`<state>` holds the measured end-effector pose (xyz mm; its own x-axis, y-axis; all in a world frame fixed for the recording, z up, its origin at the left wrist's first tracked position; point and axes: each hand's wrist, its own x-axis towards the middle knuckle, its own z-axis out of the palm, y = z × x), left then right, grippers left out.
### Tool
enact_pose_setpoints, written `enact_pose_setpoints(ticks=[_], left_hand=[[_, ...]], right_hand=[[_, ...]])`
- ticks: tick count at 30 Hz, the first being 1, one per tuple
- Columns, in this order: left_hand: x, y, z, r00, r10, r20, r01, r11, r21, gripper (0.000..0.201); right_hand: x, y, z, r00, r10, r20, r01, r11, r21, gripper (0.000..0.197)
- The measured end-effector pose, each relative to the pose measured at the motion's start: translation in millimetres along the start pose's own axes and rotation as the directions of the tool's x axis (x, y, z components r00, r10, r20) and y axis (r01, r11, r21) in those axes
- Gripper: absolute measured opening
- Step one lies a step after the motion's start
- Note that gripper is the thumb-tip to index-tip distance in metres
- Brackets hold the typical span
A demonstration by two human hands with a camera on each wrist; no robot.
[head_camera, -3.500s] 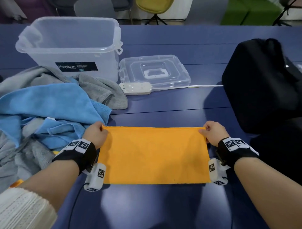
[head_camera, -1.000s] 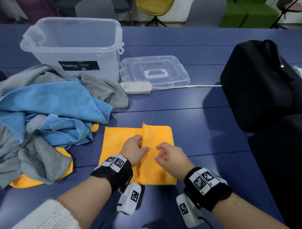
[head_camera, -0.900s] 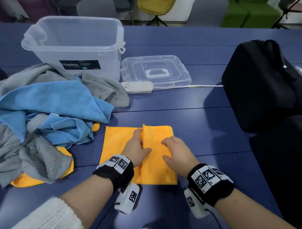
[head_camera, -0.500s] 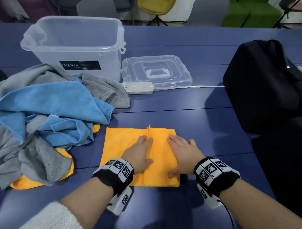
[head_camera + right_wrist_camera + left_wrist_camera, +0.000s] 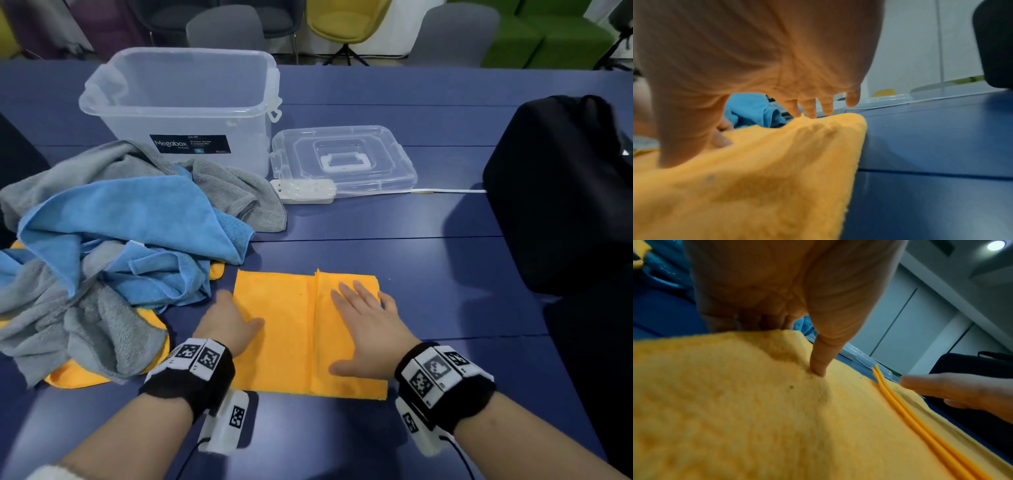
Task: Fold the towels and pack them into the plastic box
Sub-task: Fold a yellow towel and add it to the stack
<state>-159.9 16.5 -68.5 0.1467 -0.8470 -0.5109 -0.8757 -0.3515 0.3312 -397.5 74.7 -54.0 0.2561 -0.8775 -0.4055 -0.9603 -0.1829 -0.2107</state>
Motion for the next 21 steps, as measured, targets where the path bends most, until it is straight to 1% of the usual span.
enact_pose_setpoints(ticks=[2,3,4,5,6,7,9,11,13,15,16,18,21], left_hand=[[-1,0,-1,0.998,0.042,0.041,-0.043,0.998,0.035,0.046],[-1,-1,-1,0.996,0.073,0.055,-0.074,0.997,0.009,0.039],[-3,-1,-3,0.991,0.117,0.070,-0.112,0.991,-0.077,0.033],[-5,0,-6,0.983,0.165,0.078,-0.147,0.969,-0.199,0.029],[-9,3,-9,0.973,0.217,0.071,-0.187,0.935,-0.301,0.029],[-15,9,-14,0.962,0.268,0.055,-0.231,0.903,-0.363,0.030],[-26,24,-18,0.931,0.364,0.022,-0.327,0.859,-0.394,0.033],[-34,43,-15,0.903,0.430,0.010,-0.392,0.831,-0.395,0.039],[-39,62,-5,0.884,0.466,0.024,-0.415,0.809,-0.417,0.044],[-42,81,12,0.868,0.493,0.058,-0.436,0.813,-0.385,0.044],[-43,91,21,0.858,0.508,0.077,-0.453,0.819,-0.352,0.044],[-45,106,41,0.844,0.523,0.119,-0.472,0.829,-0.301,0.047],[-44,116,66,0.848,0.500,0.176,-0.457,0.858,-0.237,0.049]], right_hand=[[6,-3,6,0.998,-0.008,0.067,0.010,0.999,-0.043,0.127],[9,-3,10,0.996,-0.005,0.094,0.011,0.998,-0.063,0.130],[10,-2,13,0.994,-0.003,0.109,0.011,0.997,-0.076,0.132],[11,0,16,0.994,-0.002,0.112,0.011,0.997,-0.082,0.133],[11,1,18,0.995,-0.004,0.105,0.013,0.996,-0.083,0.133],[12,3,20,0.996,-0.008,0.093,0.015,0.997,-0.081,0.134],[11,4,20,0.997,-0.019,0.074,0.024,0.998,-0.063,0.134],[8,7,18,0.999,-0.026,0.034,0.026,1.000,-0.007,0.134],[3,16,16,0.998,-0.003,-0.062,0.008,0.997,0.081,0.125],[-5,29,15,0.984,0.061,-0.170,-0.035,0.988,0.151,0.106],[-9,35,15,0.975,0.095,-0.200,-0.057,0.981,0.187,0.095],[-15,43,17,0.971,0.127,-0.203,-0.077,0.968,0.238,0.080],[-20,48,19,0.978,0.139,-0.158,-0.097,0.964,0.248,0.075]])
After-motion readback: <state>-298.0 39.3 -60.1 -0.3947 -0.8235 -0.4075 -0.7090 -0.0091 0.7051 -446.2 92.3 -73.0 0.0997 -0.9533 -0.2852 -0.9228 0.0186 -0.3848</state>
